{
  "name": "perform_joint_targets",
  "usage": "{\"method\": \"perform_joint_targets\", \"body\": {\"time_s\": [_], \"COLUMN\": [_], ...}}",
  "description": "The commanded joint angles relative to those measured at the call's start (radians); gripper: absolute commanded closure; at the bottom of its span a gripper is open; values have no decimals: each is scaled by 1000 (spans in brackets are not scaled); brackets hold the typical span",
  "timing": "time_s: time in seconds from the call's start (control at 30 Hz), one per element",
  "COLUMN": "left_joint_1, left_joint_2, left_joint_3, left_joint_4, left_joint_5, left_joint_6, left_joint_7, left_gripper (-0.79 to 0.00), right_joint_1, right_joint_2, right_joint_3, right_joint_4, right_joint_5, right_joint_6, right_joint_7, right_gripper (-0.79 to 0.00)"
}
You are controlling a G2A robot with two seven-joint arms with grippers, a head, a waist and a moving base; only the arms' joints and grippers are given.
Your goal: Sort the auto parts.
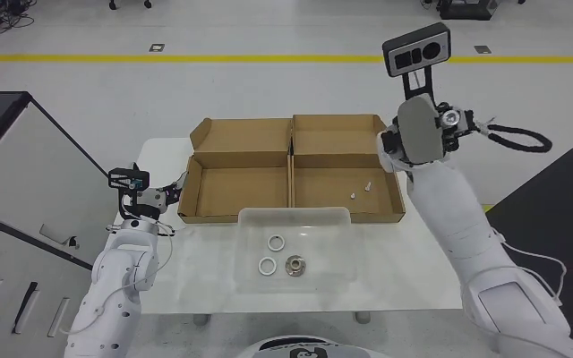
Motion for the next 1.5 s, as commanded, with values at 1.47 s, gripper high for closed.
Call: {"method": "perform_joint_targets", "body": {"time_s": [1.47], "left_joint_1": [0], "left_joint_2": [0], "left_joint_3": [0], "left_joint_4": [0], "left_joint_5": [0], "left_joint_6": [0], "left_joint_7": [0], "left_gripper": [-785], "right_joint_1": [-48], "right_joint_2": [-41], "right_joint_3": [78], "right_joint_4": [-1], "right_joint_5": [-206], "right_joint_6": [91], "right_joint_7": [-34], "right_gripper": [0]}}
